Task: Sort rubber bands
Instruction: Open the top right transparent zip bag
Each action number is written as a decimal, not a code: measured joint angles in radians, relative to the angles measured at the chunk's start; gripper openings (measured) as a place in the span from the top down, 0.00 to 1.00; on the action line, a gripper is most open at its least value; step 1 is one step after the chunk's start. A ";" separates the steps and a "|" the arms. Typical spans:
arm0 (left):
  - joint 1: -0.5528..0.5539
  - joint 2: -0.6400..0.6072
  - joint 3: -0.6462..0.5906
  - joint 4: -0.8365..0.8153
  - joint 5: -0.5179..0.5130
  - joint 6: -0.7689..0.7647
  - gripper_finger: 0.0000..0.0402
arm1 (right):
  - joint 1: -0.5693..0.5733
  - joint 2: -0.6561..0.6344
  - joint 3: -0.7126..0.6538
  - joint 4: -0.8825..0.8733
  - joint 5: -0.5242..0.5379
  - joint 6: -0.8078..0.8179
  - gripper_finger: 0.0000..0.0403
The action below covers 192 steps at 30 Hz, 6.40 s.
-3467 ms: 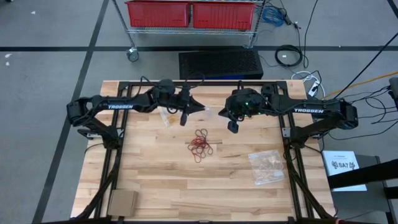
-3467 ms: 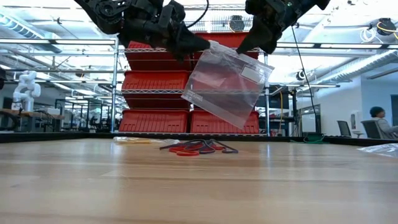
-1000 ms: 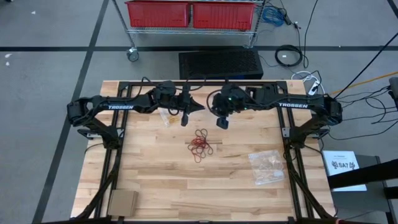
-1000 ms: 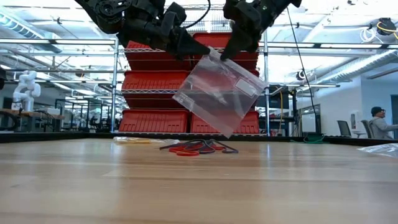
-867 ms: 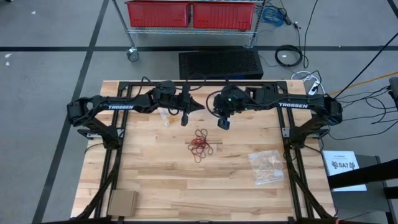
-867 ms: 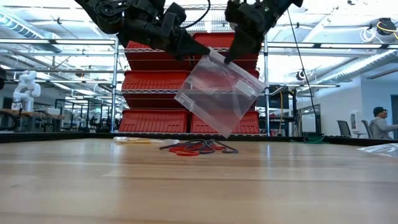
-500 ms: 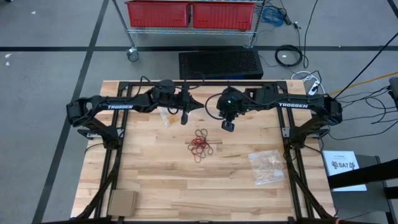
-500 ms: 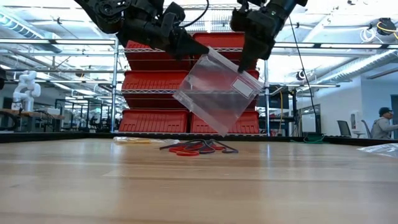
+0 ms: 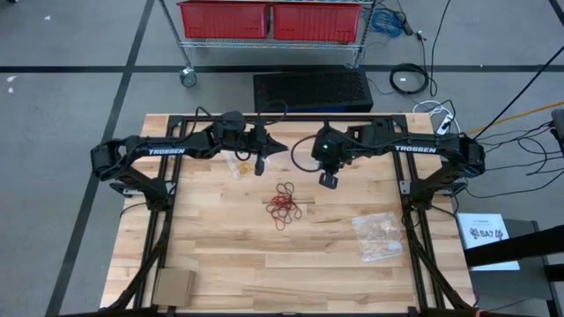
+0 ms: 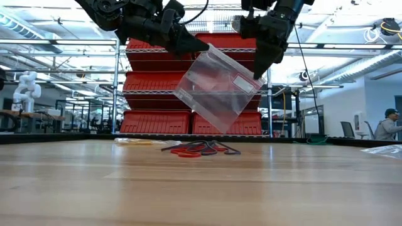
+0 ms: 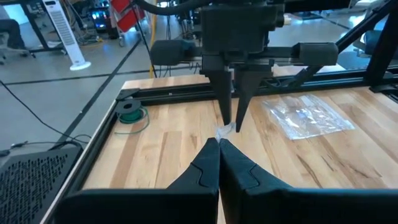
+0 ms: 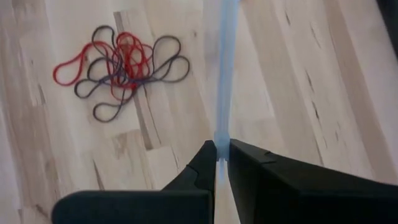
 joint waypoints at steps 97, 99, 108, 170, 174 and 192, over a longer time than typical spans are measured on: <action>0.000 -0.001 0.000 -0.039 -0.018 -0.001 1.00 | 0.050 -0.034 -0.076 0.427 0.186 -0.129 1.00; 0.000 -0.001 0.000 -0.039 -0.018 -0.001 1.00 | 0.047 -0.034 -0.076 0.427 0.186 -0.138 1.00; 0.000 -0.001 0.000 -0.039 -0.018 -0.001 1.00 | 0.043 -0.034 -0.076 0.429 0.176 -0.162 1.00; -0.105 0.003 0.000 -0.045 -0.141 -0.027 1.00 | 0.026 0.077 -0.430 1.287 0.076 0.051 0.89; -0.125 0.003 0.000 -0.046 -0.198 -0.028 1.00 | 0.026 0.118 -0.430 1.305 -0.002 0.112 0.74; -0.145 0.004 -0.001 -0.053 -0.234 -0.060 1.00 | 0.081 0.124 -0.431 1.344 -0.039 0.010 0.99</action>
